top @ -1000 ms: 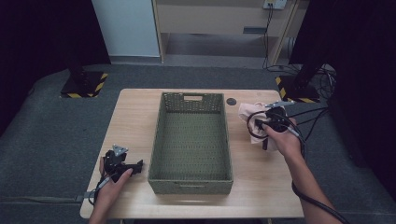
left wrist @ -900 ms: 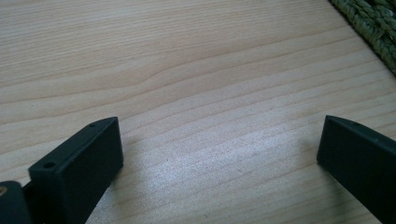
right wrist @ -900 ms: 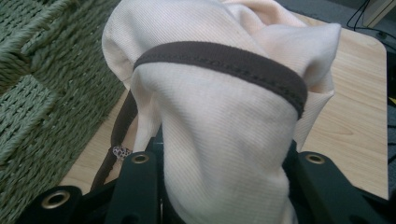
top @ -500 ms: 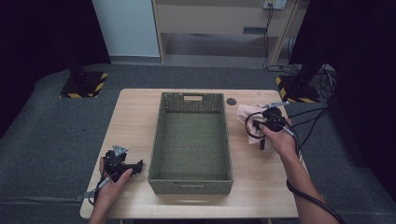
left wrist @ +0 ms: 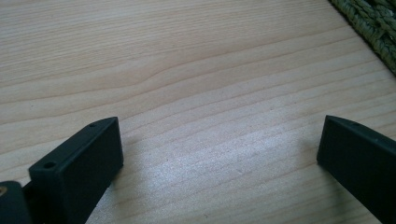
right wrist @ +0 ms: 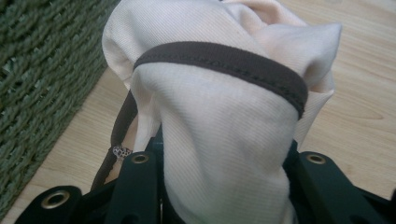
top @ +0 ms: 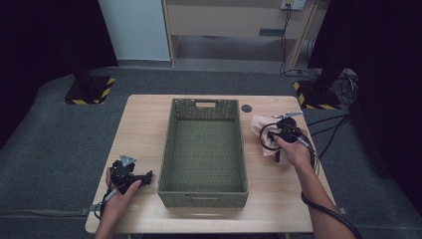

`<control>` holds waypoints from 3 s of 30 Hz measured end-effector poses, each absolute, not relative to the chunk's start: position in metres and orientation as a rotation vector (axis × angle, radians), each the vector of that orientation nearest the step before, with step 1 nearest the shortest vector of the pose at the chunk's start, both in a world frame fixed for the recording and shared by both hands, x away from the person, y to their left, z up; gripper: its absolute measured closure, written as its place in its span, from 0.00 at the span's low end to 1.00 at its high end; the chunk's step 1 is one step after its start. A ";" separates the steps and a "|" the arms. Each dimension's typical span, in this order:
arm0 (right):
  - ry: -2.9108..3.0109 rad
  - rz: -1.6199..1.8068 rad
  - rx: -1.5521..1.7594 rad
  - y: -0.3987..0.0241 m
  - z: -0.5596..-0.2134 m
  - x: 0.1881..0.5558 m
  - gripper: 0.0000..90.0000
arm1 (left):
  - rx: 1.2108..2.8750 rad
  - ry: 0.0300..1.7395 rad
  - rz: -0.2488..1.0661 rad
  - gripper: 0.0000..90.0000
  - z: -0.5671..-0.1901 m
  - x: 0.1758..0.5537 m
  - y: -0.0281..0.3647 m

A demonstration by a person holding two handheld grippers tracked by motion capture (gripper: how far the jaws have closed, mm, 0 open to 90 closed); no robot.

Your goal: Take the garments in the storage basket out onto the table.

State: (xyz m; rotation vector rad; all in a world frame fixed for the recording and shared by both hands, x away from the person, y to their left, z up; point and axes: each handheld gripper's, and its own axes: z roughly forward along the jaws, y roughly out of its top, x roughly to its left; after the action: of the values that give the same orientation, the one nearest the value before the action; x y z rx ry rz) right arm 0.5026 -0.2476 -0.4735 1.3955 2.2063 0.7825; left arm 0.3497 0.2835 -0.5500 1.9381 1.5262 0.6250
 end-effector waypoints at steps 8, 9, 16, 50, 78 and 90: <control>2.209 0.755 1.427 -0.247 -0.489 0.505 0.64 | 1.938 1.526 0.625 0.00 -0.550 0.350 0.283; 2.209 0.753 1.429 -0.247 -0.490 0.506 0.64 | 1.938 1.526 0.625 0.00 -0.550 0.350 0.283; 2.205 0.755 1.477 -0.253 -0.500 0.509 0.64 | 1.938 1.526 0.625 0.00 -0.550 0.350 0.283; 2.182 0.784 1.496 -0.256 -0.507 0.502 0.36 | 1.938 1.526 0.625 0.00 -0.550 0.350 0.283; 2.050 0.968 1.438 -0.256 -0.448 0.477 0.04 | 1.938 1.526 0.625 0.00 -0.550 0.350 0.283; 2.024 1.025 1.371 -0.249 -0.427 0.468 0.04 | 1.938 1.526 0.625 0.00 -0.550 0.350 0.283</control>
State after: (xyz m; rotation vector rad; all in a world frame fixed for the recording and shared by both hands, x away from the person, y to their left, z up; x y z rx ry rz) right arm 0.4684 -0.2494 -0.4275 1.3705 2.0242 1.0249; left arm 0.3497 0.2834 -0.5500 1.9382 1.5260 0.6251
